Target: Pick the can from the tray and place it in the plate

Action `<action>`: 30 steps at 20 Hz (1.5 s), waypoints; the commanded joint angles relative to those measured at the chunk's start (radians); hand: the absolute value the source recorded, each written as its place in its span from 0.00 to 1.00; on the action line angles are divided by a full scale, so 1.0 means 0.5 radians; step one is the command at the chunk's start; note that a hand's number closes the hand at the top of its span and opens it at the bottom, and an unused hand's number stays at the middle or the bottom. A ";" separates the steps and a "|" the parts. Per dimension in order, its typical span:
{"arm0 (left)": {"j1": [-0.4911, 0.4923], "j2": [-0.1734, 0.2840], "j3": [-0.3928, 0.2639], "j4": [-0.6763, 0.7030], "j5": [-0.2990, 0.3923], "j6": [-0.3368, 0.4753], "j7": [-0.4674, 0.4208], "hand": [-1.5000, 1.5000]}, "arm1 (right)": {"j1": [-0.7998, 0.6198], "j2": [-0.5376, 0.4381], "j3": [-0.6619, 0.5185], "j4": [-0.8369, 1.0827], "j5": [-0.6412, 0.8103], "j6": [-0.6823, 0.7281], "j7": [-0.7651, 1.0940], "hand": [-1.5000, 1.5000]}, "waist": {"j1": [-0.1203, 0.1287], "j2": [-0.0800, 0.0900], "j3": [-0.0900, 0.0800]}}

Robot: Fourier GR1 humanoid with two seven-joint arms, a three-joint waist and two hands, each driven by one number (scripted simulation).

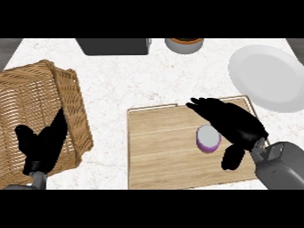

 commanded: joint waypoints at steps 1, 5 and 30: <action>-0.001 -0.203 -0.128 0.149 -0.019 0.057 0.055 0.50 | -0.053 0.064 -0.028 0.085 0.006 0.061 0.017 0.00 | -0.008 0.029 -0.046; 0.046 -0.118 -0.020 0.218 0.012 -0.063 -0.030 0.50 | -0.015 0.218 0.095 0.166 0.149 -0.005 0.061 0.00 | -0.005 0.028 -0.047; 0.018 -0.131 0.012 -0.052 -0.040 -0.115 0.110 0.50 | -0.469 0.423 -0.825 0.991 0.637 -0.967 1.083 1.00 | 0.098 0.116 -0.048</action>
